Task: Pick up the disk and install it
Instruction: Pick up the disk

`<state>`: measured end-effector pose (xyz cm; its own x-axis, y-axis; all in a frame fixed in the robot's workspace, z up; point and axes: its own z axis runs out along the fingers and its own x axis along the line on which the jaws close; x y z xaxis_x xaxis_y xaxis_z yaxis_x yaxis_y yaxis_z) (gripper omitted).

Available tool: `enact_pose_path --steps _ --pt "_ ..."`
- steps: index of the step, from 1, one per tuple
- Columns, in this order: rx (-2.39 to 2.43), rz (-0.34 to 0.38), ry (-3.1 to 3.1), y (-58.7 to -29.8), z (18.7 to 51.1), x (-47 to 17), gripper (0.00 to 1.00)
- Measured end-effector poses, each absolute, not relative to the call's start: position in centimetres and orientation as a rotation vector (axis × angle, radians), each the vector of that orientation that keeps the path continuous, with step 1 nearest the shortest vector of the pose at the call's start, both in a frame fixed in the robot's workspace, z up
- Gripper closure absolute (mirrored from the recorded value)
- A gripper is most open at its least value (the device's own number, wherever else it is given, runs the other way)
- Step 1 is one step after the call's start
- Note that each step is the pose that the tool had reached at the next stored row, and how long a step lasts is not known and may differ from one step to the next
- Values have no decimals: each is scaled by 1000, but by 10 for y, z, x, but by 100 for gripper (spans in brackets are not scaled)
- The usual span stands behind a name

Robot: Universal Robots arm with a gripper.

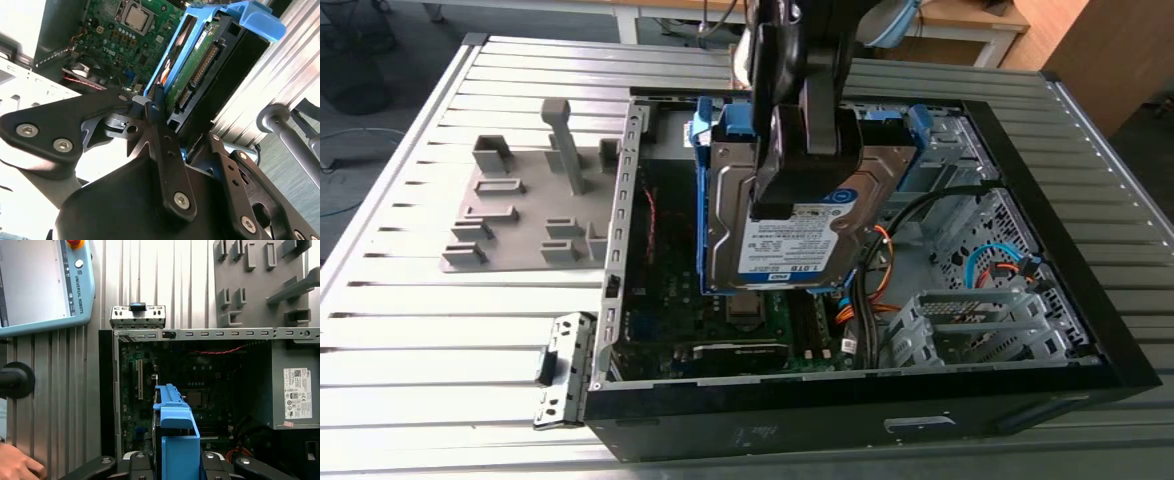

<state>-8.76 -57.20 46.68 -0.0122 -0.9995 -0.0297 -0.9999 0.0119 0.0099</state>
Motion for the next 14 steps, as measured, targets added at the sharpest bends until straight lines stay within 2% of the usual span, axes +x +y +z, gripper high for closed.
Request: enact_pose_path --steps 14 --pt "-2198 44 2224 -575 467 -86 64"
